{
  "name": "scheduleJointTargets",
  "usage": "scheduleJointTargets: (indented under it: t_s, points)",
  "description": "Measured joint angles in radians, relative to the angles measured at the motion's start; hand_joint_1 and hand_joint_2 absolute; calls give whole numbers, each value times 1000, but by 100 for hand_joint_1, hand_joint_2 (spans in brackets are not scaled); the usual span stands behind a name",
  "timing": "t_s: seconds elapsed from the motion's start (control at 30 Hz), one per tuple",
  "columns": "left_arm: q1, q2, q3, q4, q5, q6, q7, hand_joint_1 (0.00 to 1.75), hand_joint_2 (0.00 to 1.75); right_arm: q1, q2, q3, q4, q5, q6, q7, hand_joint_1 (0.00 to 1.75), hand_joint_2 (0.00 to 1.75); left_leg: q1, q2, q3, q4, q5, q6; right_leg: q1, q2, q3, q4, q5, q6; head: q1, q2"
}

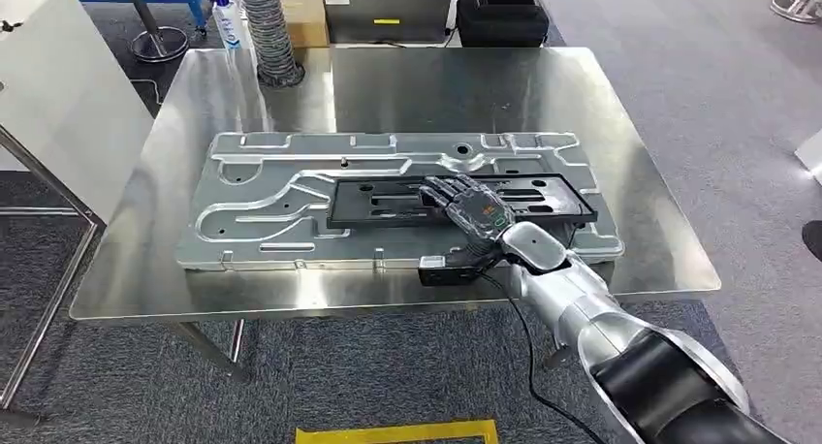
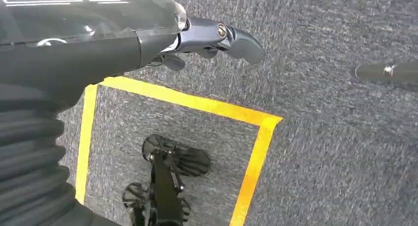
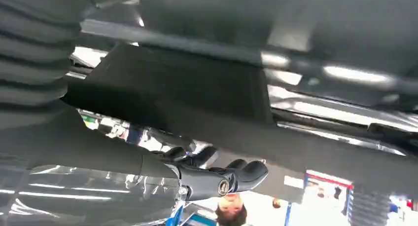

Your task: Take the parts from the cabinet and place them on the table.

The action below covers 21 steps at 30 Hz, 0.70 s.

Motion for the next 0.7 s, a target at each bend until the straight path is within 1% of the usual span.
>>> scheduleJointTargets:
  t_s: [0.03, 0.07, 0.1, 0.17, 0.2, 0.23, 0.27, 0.3, 0.33, 0.37, 0.4, 0.43, 0.47, 0.5, 0.53, 0.57, 0.6, 0.63, 0.67, 0.7]
  points:
    - [0, -1, 0, 0, 2, 1, -2, 0, 0, -1, 0, -7, -1, -3, -11, -4, 0, 0, -1, 0, 1, 0, 0, 0, 5, 0, 47, -90, 34, -13, 0, 0]
    - [-1, -7, 0, 0, 2, 2, -3, 0, 0, -1, 0, -14, -3, -11, -29, -10, 0, 0, -6, 1, 0, 0, 0, -5, 11, -3, 64, -126, 26, -19, 0, 0]
    - [0, -6, 0, 0, 2, 2, -3, 0, 0, 2, 2, -22, -8, -25, -56, -21, 0, 0, -3, 1, 0, -1, 1, -10, 13, -6, 62, -132, 34, -19, 0, 0]
    - [2, -7, 0, 0, 2, 2, -5, 0, 0, 8, 2, -45, -15, -53, -123, -47, 0, 0, 0, 2, 1, -7, 4, -22, 16, -5, 61, -130, 33, -21, 0, 0]
    - [2, -7, 0, 0, 2, 2, -5, 0, 0, 9, 2, -55, -21, -59, -140, -53, 0, 0, -4, 1, 5, -14, 6, -30, 13, -5, 65, -145, 40, -27, 0, 0]
    - [2, -7, 0, 0, 1, 2, -6, 0, 0, 11, 3, -64, -27, -61, -147, -57, 0, 0, -1, 3, 3, -3, -3, -32, 2, -10, 78, -162, 50, -27, 0, 0]
    - [3, -8, 0, 0, 1, 2, -6, 0, 0, 10, 3, -69, -28, -63, -153, -58, 0, 0, -4, 3, -10, 30, -31, -34, 1, -9, 83, -171, 54, -34, 0, 0]
    - [3, -8, 0, 0, 2, 2, -6, 0, 0, 10, 5, -74, -29, -66, -153, -58, 0, 0, -2, 3, -38, 99, -71, -37, 2, -9, 83, -173, 55, -35, 0, 0]
    - [3, -6, 0, 0, 2, 2, -6, 0, 0, 14, 7, -80, -30, -68, -153, -59, 0, 0, -1, 3, -75, 182, -111, -41, 2, -9, 82, -172, 54, -36, 0, 0]
    - [4, -6, 0, 0, 2, 2, -6, 0, 0, 19, 8, -82, -30, -68, -153, -60, 0, 0, -1, 3, -112, 259, -143, -45, 3, -9, 81, -171, 54, -36, 0, 0]
    - [4, -6, 0, 0, 2, 2, -6, 0, 0, 24, 8, -83, -30, -68, -153, -61, 0, 0, -1, 3, -129, 297, -150, -47, 4, -9, 80, -170, 54, -36, 0, 0]
    - [5, -6, 0, 0, 2, 2, -6, 0, 0, 30, 8, -85, -30, -68, -153, -61, 0, 0, -1, 3, -123, 284, -131, -47, 4, -9, 80, -167, 53, -36, 0, 0]
    - [6, -6, 0, 0, 2, 2, -6, 0, 0, 31, 8, -87, -30, -68, -153, -62, 0, 0, -1, 3, -91, 222, -93, -47, 4, -9, 80, -164, 51, -33, 0, 0]
    - [6, -5, 0, 0, 2, 2, -6, 0, 0, 31, 8, -91, -31, -70, -156, -65, 0, 0, -1, 4, -45, 133, -49, -46, 3, -8, 80, -159, 48, -31, 0, 0]
    - [5, -4, 0, 0, 2, 2, -6, 0, 0, 31, 8, -94, -36, -77, -166, -74, 0, 0, -1, 5, 9, 33, -7, -44, 2, -8, 80, -151, 44, -27, 0, 0]
    - [3, -3, 0, 0, 2, 2, -6, 0, 0, 34, 9, -106, -48, -94, -197, -99, 0, 0, -3, 5, 29, -7, -25, -34, 4, -8, 77, -146, 40, -21, 0, 0]
    - [3, -3, 0, 0, 2, 2, -6, 0, 0, 36, 9, -119, -65, -107, -217, -124, 0, 0, -8, 4, 30, -15, -16, -27, 9, -6, 73, -140, 38, -18, 0, 0]
    - [6, -3, 0, 0, 3, 2, -4, 0, 0, 44, 10, -134, -89, -118, -231, -153, 0, 0, -5, 4, 27, -10, -15, -22, 9, -6, 71, -141, 40, -14, -1, 0]
    - [7, -3, 0, 0, 5, 1, -3, 0, 0, 60, 10, -166, -143, -148, -243, -200, 0, 0, -7, 3, 27, -9, -15, -17, 9, -5, 72, -143, 41, -10, -1, 0]
    - [7, -4, 0, 0, 8, 1, -3, 0, 0, 89, 9, -194, -212, -188, -244, -232, 0, 0, -8, 2, 27, -9, -14, -12, 9, -6, 73, -144, 41, -6, 0, 0]
